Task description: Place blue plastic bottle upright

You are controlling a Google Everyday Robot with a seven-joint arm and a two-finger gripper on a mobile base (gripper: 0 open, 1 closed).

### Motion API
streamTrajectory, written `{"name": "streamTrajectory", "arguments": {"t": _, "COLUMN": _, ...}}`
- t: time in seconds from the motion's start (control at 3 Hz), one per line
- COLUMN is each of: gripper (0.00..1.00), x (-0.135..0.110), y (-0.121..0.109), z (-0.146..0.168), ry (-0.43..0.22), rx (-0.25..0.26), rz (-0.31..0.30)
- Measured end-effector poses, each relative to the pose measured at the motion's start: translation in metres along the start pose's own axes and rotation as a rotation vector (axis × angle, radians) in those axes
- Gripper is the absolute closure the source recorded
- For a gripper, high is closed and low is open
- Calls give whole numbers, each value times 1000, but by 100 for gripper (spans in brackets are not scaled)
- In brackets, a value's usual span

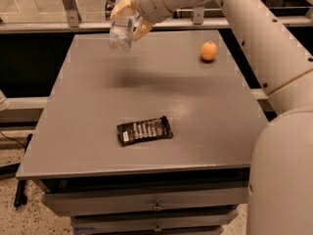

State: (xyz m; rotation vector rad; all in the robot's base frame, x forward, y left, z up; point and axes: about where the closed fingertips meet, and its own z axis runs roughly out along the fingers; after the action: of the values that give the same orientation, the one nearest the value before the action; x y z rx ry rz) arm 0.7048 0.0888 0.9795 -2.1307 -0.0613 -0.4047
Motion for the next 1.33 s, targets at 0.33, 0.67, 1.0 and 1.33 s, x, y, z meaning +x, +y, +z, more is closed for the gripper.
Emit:
{"name": "streamTrajectory", "arguments": {"t": 0.33, "gripper": 100, "x": -16, "y": -13, "z": -4, "ry": -30, "rx": 158, "rz": -133}}
{"name": "streamTrajectory", "arguments": {"t": 0.67, "gripper": 100, "x": -21, "y": -23, "z": 0, "ry": -33, "rx": 179, "rz": -223}}
{"name": "streamTrajectory", "arguments": {"t": 1.0, "gripper": 100, "x": -24, "y": -35, "z": 7, "ry": -70, "rx": 118, "rz": -371}}
{"name": "streamTrajectory", "arguments": {"t": 1.33, "gripper": 100, "x": -41, "y": -38, "z": 6, "ry": -136, "rx": 26, "rz": -611}}
